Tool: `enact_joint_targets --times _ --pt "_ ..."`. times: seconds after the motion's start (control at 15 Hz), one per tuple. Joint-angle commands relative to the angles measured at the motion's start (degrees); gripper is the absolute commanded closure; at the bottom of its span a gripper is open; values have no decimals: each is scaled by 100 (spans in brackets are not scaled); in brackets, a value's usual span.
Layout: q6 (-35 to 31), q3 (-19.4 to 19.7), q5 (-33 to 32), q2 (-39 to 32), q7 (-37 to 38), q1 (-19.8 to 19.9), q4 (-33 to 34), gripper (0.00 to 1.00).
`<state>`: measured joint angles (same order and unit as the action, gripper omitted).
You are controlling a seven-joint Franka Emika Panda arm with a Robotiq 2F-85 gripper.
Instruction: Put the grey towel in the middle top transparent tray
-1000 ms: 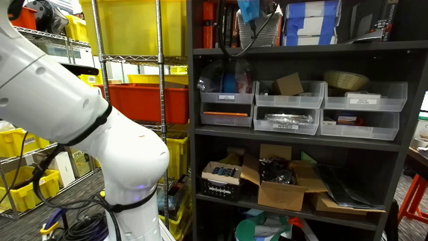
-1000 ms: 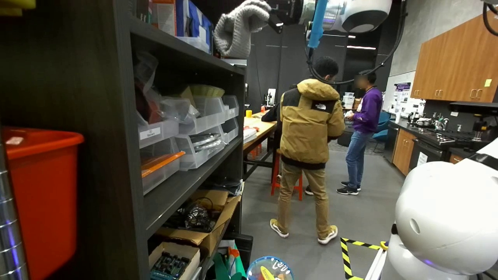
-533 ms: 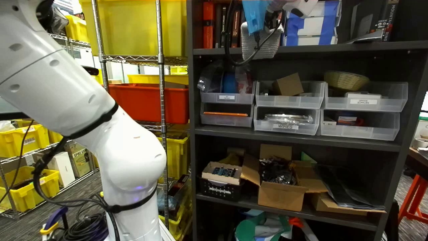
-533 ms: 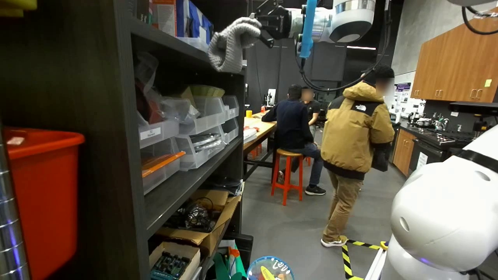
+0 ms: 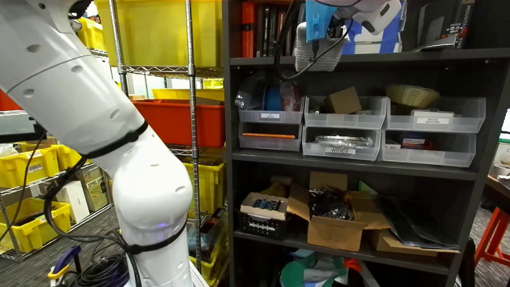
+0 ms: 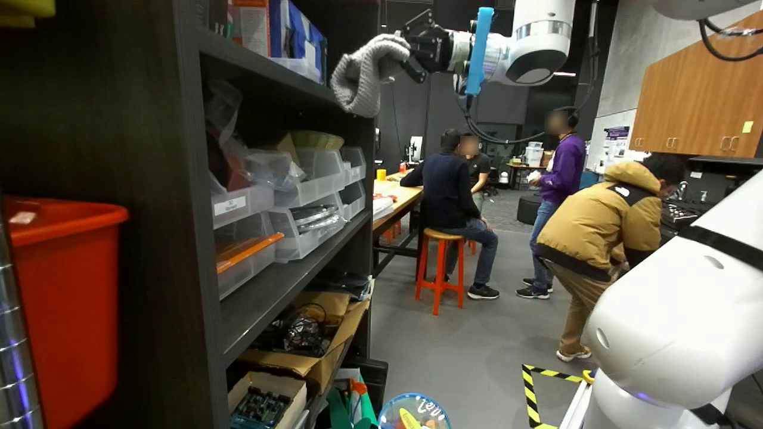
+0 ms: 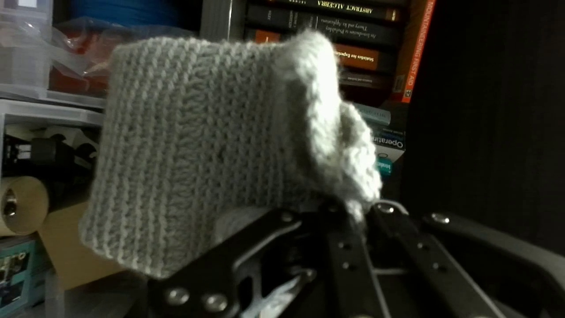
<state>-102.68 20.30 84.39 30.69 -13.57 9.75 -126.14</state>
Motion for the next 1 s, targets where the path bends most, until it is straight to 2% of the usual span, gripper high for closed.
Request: enact_joint_targets --times 0.0,0.47,0.93 --pt "448 -19 104 -325 274 313 126 98" --pt "840 -176 -43 -895 826 464 358 98" --pt "1469 97 122 -1605 1175 591 653 98"
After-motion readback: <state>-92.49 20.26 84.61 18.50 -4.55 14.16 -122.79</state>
